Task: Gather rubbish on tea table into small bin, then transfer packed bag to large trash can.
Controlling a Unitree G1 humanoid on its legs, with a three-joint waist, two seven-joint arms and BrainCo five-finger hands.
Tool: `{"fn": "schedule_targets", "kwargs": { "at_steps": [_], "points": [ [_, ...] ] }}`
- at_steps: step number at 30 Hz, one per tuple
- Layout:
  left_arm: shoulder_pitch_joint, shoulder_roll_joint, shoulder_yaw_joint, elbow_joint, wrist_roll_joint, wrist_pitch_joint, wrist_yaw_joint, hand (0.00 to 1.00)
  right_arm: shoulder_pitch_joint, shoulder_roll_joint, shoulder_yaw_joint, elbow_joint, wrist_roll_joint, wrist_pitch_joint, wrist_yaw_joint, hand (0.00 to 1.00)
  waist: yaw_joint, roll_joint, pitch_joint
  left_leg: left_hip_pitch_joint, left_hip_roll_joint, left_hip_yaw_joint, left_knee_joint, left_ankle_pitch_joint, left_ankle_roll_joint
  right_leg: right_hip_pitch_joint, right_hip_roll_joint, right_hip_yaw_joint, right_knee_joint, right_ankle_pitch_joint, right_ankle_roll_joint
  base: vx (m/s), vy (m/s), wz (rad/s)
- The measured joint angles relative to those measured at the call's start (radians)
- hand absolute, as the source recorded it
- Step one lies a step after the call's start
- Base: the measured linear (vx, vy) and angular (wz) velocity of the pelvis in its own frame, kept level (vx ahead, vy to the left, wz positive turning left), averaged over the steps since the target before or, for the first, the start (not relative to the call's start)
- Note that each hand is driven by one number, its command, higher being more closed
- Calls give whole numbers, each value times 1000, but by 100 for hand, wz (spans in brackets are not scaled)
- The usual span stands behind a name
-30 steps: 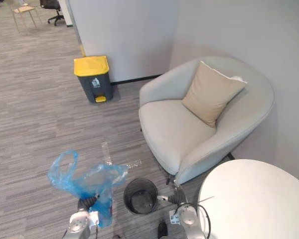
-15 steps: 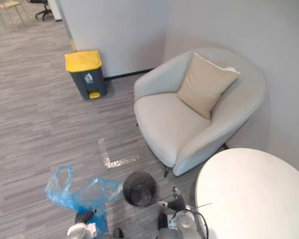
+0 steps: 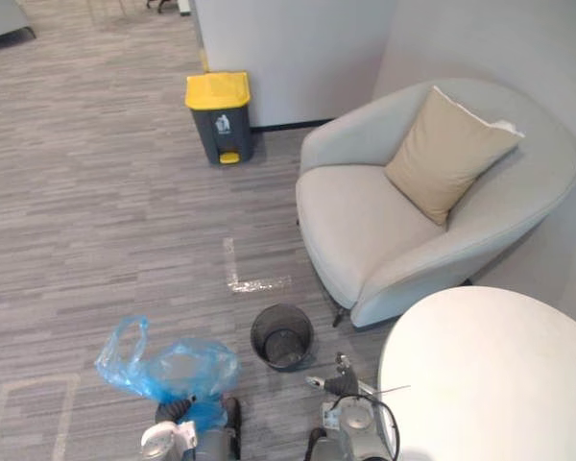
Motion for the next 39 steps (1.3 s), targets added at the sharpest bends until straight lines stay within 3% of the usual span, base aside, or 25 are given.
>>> {"fn": "schedule_targets", "kwargs": {
  "at_steps": [1, 2, 5, 6, 7, 9, 13, 17, 22, 24, 25, 26, 27, 29, 31, 33, 34, 36, 37, 39],
  "points": [
    [-3, -3, 0, -6, 0, 1, 0, 100, 2, -3, -13, -1, 0, 1, -8, 0, -2, -10, 6, 2, -1, 30, 137, -38, 24, -2, -23, -14, 3, 8, 4, -151, -23, 53],
    [-2, -8, 0, -6, 0, 2, 0, 100, 12, -4, -25, 0, 0, 1, -16, 0, -10, -15, 8, 22, 5, 50, 194, -105, 22, 0, -40, -37, 2, 14, 10, -124, 19, 65],
    [-10, -20, -16, 14, 1, 17, -1, 100, 32, -8, -64, 6, -1, 7, -27, 0, -24, 13, -7, 90, 45, 113, 182, -211, -10, 1, -52, -93, -50, 56, 36, -168, 168, 62],
    [-12, -18, -23, 16, 1, 17, -1, 100, 31, -10, -70, 10, -1, 11, -30, 0, -24, 26, -10, 108, 40, 127, 121, -222, -31, 3, -49, -102, -67, 72, 45, -110, 176, 41],
    [-17, -4, -33, 32, 2, 18, 0, 100, 25, -1, -84, 35, -1, 12, -31, 0, -25, 3, -8, 122, 7, 122, 57, -188, -24, 20, -58, -107, -116, 100, 62, -92, 195, 31],
    [-11, 39, -59, 49, 16, 21, 0, 100, 39, 17, -92, 59, -1, 14, -32, 0, -26, -17, -17, 158, -55, 100, -52, -133, -12, 59, -82, -107, -194, 140, 72, -38, 176, 39],
    [-7, 68, -72, 76, 18, 21, 0, 100, 36, 17, -100, 126, -1, 25, -34, 0, -32, -19, -20, 178, -93, 67, -75, -125, 2, 101, -106, -105, -206, 147, 75, -16, 113, 33],
    [-1, 81, -67, 99, 19, 23, 0, 100, 22, 17, -104, 142, -4, 34, -34, 0, -23, -19, -23, 188, -107, 68, -71, -140, 14, 103, -112, -103, -202, 128, 101, 50, 41, 1],
    [9, 88, -60, 101, 19, 22, 0, 100, 8, 8, -146, 161, -13, 41, -34, 0, -23, -23, -20, 174, -118, 15, 80, -256, 32, 95, -180, -125, 15, 15, 146, 139, 43, 26],
    [4, 75, -59, 101, 19, 23, -1, 100, 17, -5, -152, 154, -28, 41, -34, 0, -31, -16, -10, 176, -124, -33, 111, -290, 54, 23, -205, -67, 238, 19, 97, 201, 113, 81],
    [-2, 67, -54, 88, 19, 22, 0, 100, 28, -1, -162, 151, -31, 41, -34, 0, -40, -10, -2, 199, -121, -93, 129, -313, 67, -86, -188, 56, 476, 32, 57, 179, 102, 94],
    [-1, 69, -41, 87, 19, 23, 0, 100, 28, 3, -172, 144, -32, 41, -33, 0, -44, -10, 0, 203, -116, -115, 135, -325, 70, -116, -153, 93, 515, -17, 72, 282, 37, 112],
    [-3, 71, -17, 87, 19, 25, 1, 100, 26, 14, -170, 126, -31, 41, -33, 0, -44, -24, 3, 218, -102, -137, 137, -337, 76, -142, -99, 103, 516, -72, 73, 320, -74, 76],
    [-9, 68, -2, 89, 19, 27, 0, 100, 20, 33, -172, 117, -30, 34, -33, 0, -44, -38, 13, 271, -98, -173, 112, -356, 74, -176, -26, 66, 451, -114, 53, 379, -92, 61],
    [-20, 51, 8, 88, 19, 29, 0, 100, 20, 41, -173, 113, -30, 34, -31, 0, -46, -26, 18, 327, -91, -191, 87, -379, 61, -212, 23, 20, 383, -112, 44, 418, -98, 39],
    [-25, 40, 7, 87, 19, 29, -2, 100, 22, 37, -178, 111, -30, 32, -32, 0, -51, -22, 15, 371, -91, -213, 63, -402, 49, -208, 57, 19, 280, -75, 0, 495, -122, 55],
    [-34, 20, 10, 96, 21, 34, -3, 100, 25, 32, -199, 112, -30, 32, -32, 0, -56, -6, 15, 400, -75, -233, 90, -413, 34, -184, 61, -6, 287, -64, -45, 568, -131, 63],
    [-53, -13, 8, 89, 31, 33, -4, 100, 26, 22, -208, 93, -30, 33, -34, 0, -61, 23, 8, 304, -52, -225, 300, -400, 4, -144, 67, -48, 261, -86, -64, 560, -131, 53],
    [-60, -22, 8, 85, 38, 33, -8, 100, 29, 26, -207, 74, -30, 34, -35, 0, -61, 31, 11, 222, -38, -201, 501, -341, -63, -87, 80, -56, 218, -93, -76, 681, -145, 24],
    [-52, -18, 20, 65, 37, 33, -8, 100, 25, 42, -195, 75, -30, 39, -36, 0, -53, 27, 13, 159, 21, -123, 697, -332, -66, 35, 114, -32, 121, -94, -77, 677, -103, -3]
  ]
}}
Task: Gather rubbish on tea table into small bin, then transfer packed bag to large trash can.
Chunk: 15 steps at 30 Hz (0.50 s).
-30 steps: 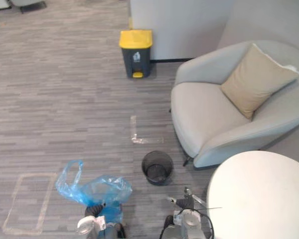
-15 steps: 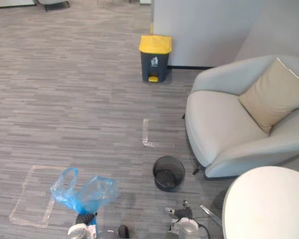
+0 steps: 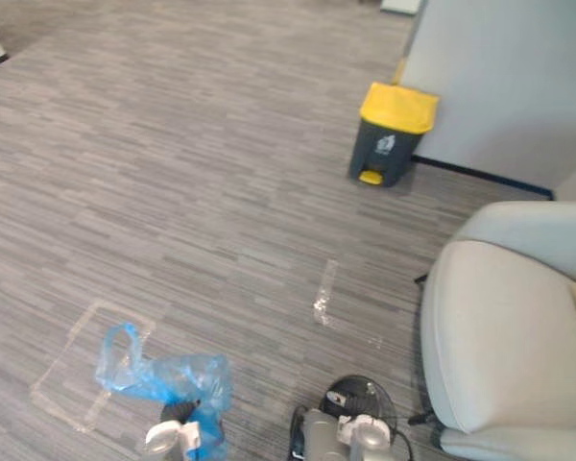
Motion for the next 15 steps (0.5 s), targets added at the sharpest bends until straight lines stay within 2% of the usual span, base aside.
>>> {"fn": "schedule_targets", "kwargs": {
  "at_steps": [1, 3, 5, 6, 7, 8, 9, 10, 11, 12, 14, 15],
  "points": [
    [4, 0, 0, -9, 0, 0, 0, 100, 0, 12, 0, 0, 3, 1, -3, 0, 4, -5, 2, -19, 27, 52, 47, -9, 16, 75, 4, 16, -48, 0, 0, 393, -23, -11],
    [7, -4, -4, -41, 0, -1, -11, 100, -8, 15, -3, 0, 11, 1, -13, 0, 6, -15, 3, -78, 54, 113, 40, -37, 45, 141, -1, 39, -88, 0, 0, 394, 22, -20],
    [1, -3, -1, -56, 0, -1, -13, 100, -27, 21, -14, 0, 30, 5, -18, 0, 18, -23, 7, -150, 60, 134, -48, -58, 53, 161, -20, 64, -88, 0, 0, 347, 129, -40],
    [-4, -3, -2, -57, 0, -1, -13, 100, -38, 30, -27, 0, 30, 6, -21, 0, 26, -29, 12, -191, 50, 130, -174, -49, 52, 180, -46, 73, -84, -2, 5, 286, 187, -34],
    [-5, -3, -4, -57, 0, -1, -13, 100, -38, 32, -28, 0, 30, 7, -21, 0, 28, -31, 13, -197, 45, 122, -222, -36, 56, 188, -54, 75, -83, -3, 8, 281, 208, -35],
    [-1, -4, -9, -56, 0, 0, -14, 100, -28, 33, -30, 2, 30, 8, -21, 0, 29, -31, 13, -205, 38, 105, -319, 15, 62, 201, -63, 84, -80, -9, 29, 282, 287, -50],
    [11, -6, -18, -51, 0, 0, -14, 100, -4, 25, -47, 6, 30, 9, -22, 0, 39, -8, -5, -217, 38, 35, -468, 231, 30, 210, -62, 116, -61, -59, 121, 262, 311, -58],
    [-1, 12, -9, -33, 0, 1, -11, 100, 0, 25, -34, 28, 31, 21, -19, 0, 45, -48, -14, -218, 0, 57, -436, 207, 45, 214, -110, 144, -49, -80, 144, 330, 349, -52],
    [-6, 15, -9, -33, 0, 1, -11, 100, 2, 29, -43, 26, 31, 21, -18, 0, 44, -55, -18, -206, -14, 72, -442, 184, 59, 206, -128, 155, -32, -79, 145, 247, 271, -39],
    [-15, 15, -11, -32, 0, 1, -12, 100, 4, 33, -54, 27, 31, 23, -19, 0, 48, -64, -19, -186, -28, 115, -446, 157, 80, 169, -158, 184, 48, -63, 161, 253, 263, -58],
    [-9, 11, -14, -30, 0, 2, -12, 100, 7, 33, -55, 26, 31, 26, -17, 0, 48, -54, -12, -132, -25, 158, -459, 119, 94, 94, -170, 207, 202, -4, 169, 171, 258, -83],
    [-4, 12, -16, -27, -1, 2, -11, 100, 1, 32, -54, 27, 31, 28, -17, 0, 50, -46, -7, -79, -22, 196, -485, 102, 97, 19, -185, 215, 345, 60, 170, 212, 294, -86]
  ]
}}
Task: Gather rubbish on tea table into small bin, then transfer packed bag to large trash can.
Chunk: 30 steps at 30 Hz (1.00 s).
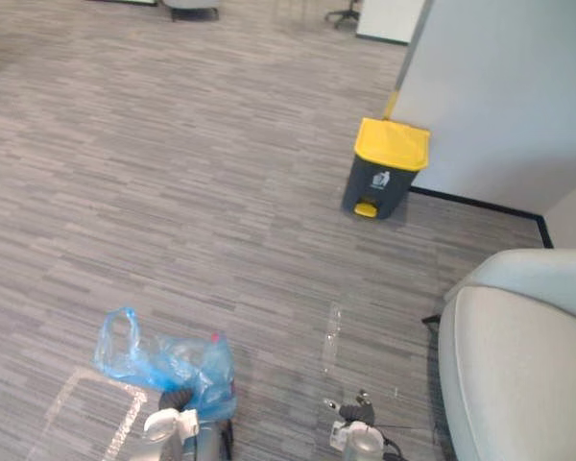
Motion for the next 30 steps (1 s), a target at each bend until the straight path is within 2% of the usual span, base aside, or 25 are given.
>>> {"fn": "schedule_targets", "kwargs": {
  "at_steps": [1, 2, 4, 6, 7, 8, 9, 10, 11, 12, 13, 15, 16, 18, 21, 23, 24, 25, 26, 28, 30],
  "points": [
    [3, 3, 0, 6, 0, 1, 1, 100, 5, -1, -2, 1, 0, 2, -1, 0, -2, 5, 4, 49, -2, 29, -32, -17, -6, -57, -11, -15, 102, 1, 3, 215, 263, -76],
    [3, 6, -1, 12, 0, 2, 1, 100, 10, -1, -3, 1, 0, 2, -1, 0, -4, 5, 3, 71, -3, 36, -49, -22, -2, -82, -17, -42, 135, -6, -1, 202, 136, -55],
    [-5, 13, -4, 23, -2, 2, 2, 100, 15, -1, -7, -5, -3, 1, -2, 0, -18, 1, 1, 139, -6, 53, -115, -23, -5, -154, -20, -150, 156, -61, -6, 229, 57, -25],
    [-16, 14, -7, 45, -9, 3, 1, 100, 7, -7, -13, -4, -3, 1, -3, 0, -37, 0, 0, 174, -7, 54, -155, -27, -10, -191, -7, -241, 49, -91, -20, 308, -36, 6],
    [-18, 19, -8, 59, -9, 3, 1, 100, -5, -7, -17, 5, -3, 0, -3, 0, -51, 0, 0, 196, -7, 60, -173, -30, -16, -202, 8, -285, -79, -80, -34, 347, -107, 6],
    [-17, 29, -14, 76, -9, 3, 1, 100, -19, -8, -25, 26, -3, 0, -3, 0, -53, -3, 0, 221, -10, 71, -183, -32, -39, -205, 32, -303, -222, -26, -62, 381, -122, 0],
    [-16, 35, -19, 82, -9, 4, 1, 100, -20, -8, -28, 33, -5, 1, -3, 0, -53, -6, -2, 233, -15, 73, -186, -37, -46, -205, 42, -301, -283, 9, -68, 478, -150, -3],
    [-19, 44, -26, 93, -9, 8, 1, 100, -23, -14, -38, 40, -5, 1, -1, 0, -57, -1, -1, 267, -12, 57, -191, -54, -68, -188, 65, -297, -327, 79, -123, 508, -144, -6],
    [-19, 37, -26, 92, -8, 8, -2, 100, -32, -26, -50, 41, -5, 1, -1, 0, -54, 28, -5, 271, 4, 29, -179, -47, -76, -174, 83, -305, -320, 50, -131, 507, -153, -3],
    [-20, 33, -25, 88, -8, 8, -1, 100, -36, -30, -53, 42, -5, 1, -1, 0, -53, 35, -2, 269, 13, 17, -154, -47, -77, -168, 88, -307, -314, 26, -136, 362, -127, -4],
    [-20, 31, -24, 86, -8, 8, -1, 100, -37, -32, -56, 48, -4, 1, 0, 0, -54, 40, 1, 261, 27, 2, -96, -48, -77, -148, 94, -312, -309, 2, -136, 428, -213, 11],
    [-15, 18, 6, 67, -8, 8, -2, 100, -26, -26, -49, 53, -3, 4, 1, 0, -54, 48, 2, 140, 97, -65, 265, -23, -100, -46, 129, -323, -361, -27, -143, 460, -198, -2],
    [-7, 3, 14, 48, -9, 7, -3, 100, -26, -25, -33, 53, -2, 4, 0, 0, -44, 51, 6, 72, 139, -77, 446, -27, -111, 14, 158, -307, -395, -46, -161, 329, -67, -31],
    [1, -10, 12, 35, -13, 7, -5, 100, -31, -13, -22, 53, -2, 4, -1, 0, -38, 41, 11, 7, 161, -66, 549, -60, -99, 77, 175, -275, -426, -68, -164, 421, -30, -56],
    [-4, -15, 13, 15, -20, 6, -5, 100, -41, 2, -26, 54, -1, 10, -1, 0, -18, 26, 18, -58, 153, -3, 433, -97, -81, 138, 168, -215, -465, -71, -162, 350, 62, -69],
    [-12, -15, 10, 8, -19, 4, -5, 100, -33, 2, -42, 53, -1, 13, -7, 0, -15, 13, 27, -101, 103, -10, 190, -76, -61, 193, 128, -186, -510, -78, -126, 349, 173, -46],
    [-13, -15, 9, 8, -19, 4, -5, 100, -30, 2, -46, 53, -1, 13, -8, 0, -15, 14, 27, -100, 92, -20, 137, -60, -58, 202, 122, -181, -517, -82, -115, 343, 233, -37],
    [-8, -15, 4, 10, -19, 3, -5, 100, -18, -4, -45, 53, -2, 12, -11, 0, -14, 29, 18, -101, 60, -78, -35, 41, -63, 216, 112, -156, -527, -103, -68, 355, 327, -49],
    [-5, -11, 3, 12, -18, 2, -4, 100, -8, -6, -43, 61, 0, 15, -11, 0, -1, 19, 11, -80, 28, -84, -44, 108, -53, 229, 89, -124, -528, -119, -39, 455, 378, -35],
    [-15, -2, 1, 10, -19, 2, -2, 100, 3, -6, -38, 60, -3, 20, -5, 0, -5, -13, -12, -79, -24, -63, -54, 68, -25, 223, 36, -115, -514, -110, -34, 475, 330, -12],
    [-17, -4, 1, 13, -19, 4, -2, 100, 8, -3, -42, 56, -4, 22, -3, 0, 5, -16, -7, -33, -39, -18, -44, 29, -4, 182, 3, -69, -396, -104, -25, 367, 241, -52]
  ]
}}
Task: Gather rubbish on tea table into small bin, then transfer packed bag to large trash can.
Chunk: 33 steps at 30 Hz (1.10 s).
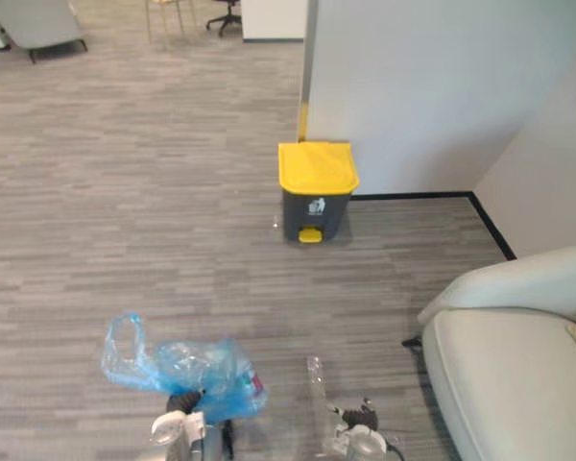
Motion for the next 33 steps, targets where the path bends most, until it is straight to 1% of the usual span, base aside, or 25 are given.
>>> {"fn": "schedule_targets", "kwargs": {
  "at_steps": [2, 3, 4, 6, 8, 9, 11, 12, 13, 14, 15, 18, 19, 20, 21, 22, 24, 25, 26, 27, 28, 29, 30, 31, 33],
  "points": [
    [25, 4, -4, 0, -2, 4, 2, 100, -3, -4, 12, -7, 1, -1, 3, 0, -4, 23, 9, 112, -1, 57, -13, -47, 20, -158, -22, 63, 410, 63, 89, 345, 213, -59],
    [24, 6, -5, 1, -2, 6, 2, 100, -5, -4, 11, -8, 1, -3, 3, 0, -10, 22, 10, 130, -2, 58, -18, -53, 23, -184, -24, 68, 477, 68, 98, 341, 155, -17],
    [18, 9, -5, 3, -2, 10, 3, 100, -5, -4, 11, -21, 0, -2, 3, 0, -14, 21, 11, 186, -3, 60, -40, -62, 26, -257, -19, 50, 622, 60, 88, 337, 91, -2],
    [8, 10, -4, 16, -5, 15, 4, 100, -4, -3, 7, -38, 0, -2, 3, 0, -18, 22, 11, 257, -1, 61, -94, -66, 23, -336, -18, -17, 681, 39, 54, 329, 38, 1],
    [5, 10, 2, 29, -13, 16, 4, 100, -13, -4, 0, -42, 0, -3, 2, 0, -21, 25, 15, 313, 6, 65, -136, -65, 22, -384, -16, -91, 622, 4, 17, 326, -58, 6],
    [6, 10, 10, 40, -16, 16, 4, 100, -17, -4, -4, -43, 0, -3, 2, 0, -25, 26, 16, 345, 14, 65, -151, -65, 22, -402, -1, -134, 511, -1, 2, 405, -161, 18],
    [5, 11, 14, 42, -20, 16, 4, 100, -20, -4, -5, -42, 0, -4, 2, 0, -29, 27, 17, 372, 23, 58, -173, -69, 16, -410, 28, -149, 322, 36, -18, 353, -173, 34],
    [5, 16, 12, 43, -20, 14, 2, 100, -20, -3, -5, -32, 0, -3, 3, 0, -39, 12, 14, 384, 2, 29, -191, -87, -15, -387, 46, -133, 115, 151, -31, 381, -192, 27],
    [-7, 2, 15, 78, -19, 15, 3, 100, -41, -28, -20, -21, -1, -4, 5, 0, -41, 53, 30, 422, 30, -19, -209, -100, -37, -376, 80, -142, 124, 178, -82, 381, -192, 16],
    [-3, -7, 19, 82, -19, 16, 2, 100, -45, -34, -24, -21, -1, -4, 4, 0, -40, 64, 26, 421, 37, -20, -206, -98, -39, -376, 87, -135, 123, 164, -85, 353, -173, -31],
    [9, -21, 39, 87, -17, 16, 0, 100, -52, -37, -37, -16, -1, -1, 2, 0, -41, 88, 23, 413, 62, -21, -158, -97, -39, -372, 110, -138, 132, 118, -91, 322, -192, -26],
    [-3, -19, 41, 86, -5, 16, -1, 100, -46, -34, -47, -14, 1, -1, 3, 0, -53, 88, 25, 366, 101, -59, -5, -87, -54, -316, 126, -163, 116, 83, -106, 340, -219, 11],
    [-9, -18, 34, 81, 0, 16, -5, 100, -35, -34, -38, -14, 1, 0, 3, 0, -53, 82, 27, 315, 123, -86, 138, -68, -82, -271, 134, -172, 98, 65, -105, 296, -150, 31],
    [-9, -15, 34, 72, 0, 16, -9, 100, -27, -34, -19, -16, 1, 0, 2, 0, -55, 76, 26, 221, 156, -106, 353, -4, -118, -214, 144, -176, 53, 51, -108, 296, -150, 28],
    [-9, -13, 34, 69, 0, 16, -11, 100, -28, -35, -10, -17, 1, 1, 2, 0, -53, 70, 30, 186, 169, -103, 422, 5, -113, -193, 148, -176, 35, 47, -114, 283, -59, 13],
    [-2, -13, 41, 53, 0, 16, -20, 100, -25, -30, -2, -19, 1, 2, 2, 0, -49, 64, 33, 110, 191, -75, 537, -50, -92, -138, 155, -171, -15, 52, -122, 282, -21, -11],
    [5, -14, 38, 34, 0, 16, -21, 100, -23, -22, -4, -10, 2, 3, 1, 0, -40, 48, 34, 54, 191, -16, 487, -102, -75, -82, 151, -168, -66, 70, -107, 305, 12, -26],
    [5, -13, 31, 23, 0, 16, -22, 100, -25, -21, -4, -1, 3, 7, 1, 0, -23, 49, 32, 31, 165, 12, 334, -111, -59, -49, 145, -149, -89, 72, -102, 232, 80, -38],
    [5, -13, 32, 19, 0, 16, -21, 100, -25, -19, -4, -1, 3, 8, 1, 0, -21, 50, 33, 20, 151, 11, 280, -110, -57, -42, 139, -142, -91, 69, -96, 302, 153, -45],
    [5, -13, 31, 17, 1, 15, -21, 100, -24, -15, -6, -1, 4, 9, 1, 0, -19, 46, 35, 11, 126, 7, 176, -96, -47, -29, 128, -132, -97, 61, -82, 304, 207, -35],
    [6, -14, 32, 17, 0, 16, -21, 100, -23, -16, -6, -1, 3, 9, 0, 0, -19, 55, 31, 2, 92, -23, 38, -5, -38, -17, 115, -111, -102, 45, -53, 362, 277, -52],
    [7, -16, 33, 17, 1, 15, -20, 100, -10, -15, -4, -1, 3, 9, 0, 0, -6, 41, 16, 20, 63, -17, 22, 31, -26, -10, 98, -80, -106, 32, -25, 318, 238, -40],
    [7, -13, 34, 17, 1, 15, -17, 100, -7, -10, -4, -1, 3, 8, 0, 0, -5, 35, 5, 22, 48, -13, 15, 20, -17, -8, 87, -74, -112, 29, -17, 358, 238, -26],
    [6, -11, 32, 20, 0, 16, -18, 100, 5, -4, -4, 3, 2, 12, 3, 0, -11, 12, -12, 25, 22, 11, 19, -13, -3, 3, 56, -70, -115, 24, -7, 392, 235, -21],
    [7, -20, 30, 26, 1, 17, -19, 100, 9, 2, -4, 1, 2, 13, 3, 0, 6, 14, -10, 83, 10, 58, 14, -60, 12, -53, 24, -31, 49, 21, -1, 380, 277, -55]
  ]
}}
